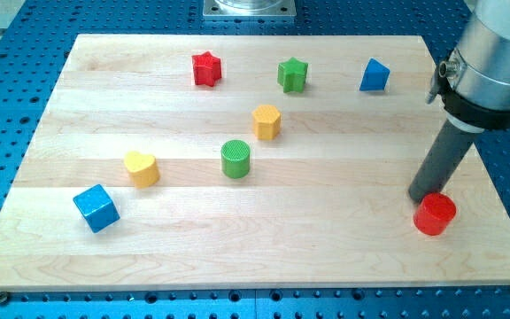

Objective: Move the triangle to the right of the hexagon

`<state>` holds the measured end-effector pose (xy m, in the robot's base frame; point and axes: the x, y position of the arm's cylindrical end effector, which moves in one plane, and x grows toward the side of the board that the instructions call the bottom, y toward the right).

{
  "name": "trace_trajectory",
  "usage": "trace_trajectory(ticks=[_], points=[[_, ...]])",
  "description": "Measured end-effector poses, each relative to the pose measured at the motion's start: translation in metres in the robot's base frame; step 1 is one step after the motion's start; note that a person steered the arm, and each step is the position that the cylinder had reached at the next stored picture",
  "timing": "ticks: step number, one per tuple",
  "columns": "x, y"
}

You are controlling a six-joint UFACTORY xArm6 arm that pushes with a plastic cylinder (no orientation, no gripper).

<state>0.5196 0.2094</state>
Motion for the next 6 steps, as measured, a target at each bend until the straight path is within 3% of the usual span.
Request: trace_trajectory(ticks=[1, 2, 3, 4, 5, 6], points=[[-0.091, 0.026], [-0.191, 0.11], [-0.26, 0.118], [-0.262, 0.025], [-0.225, -0.047], [-0.191, -0.051]])
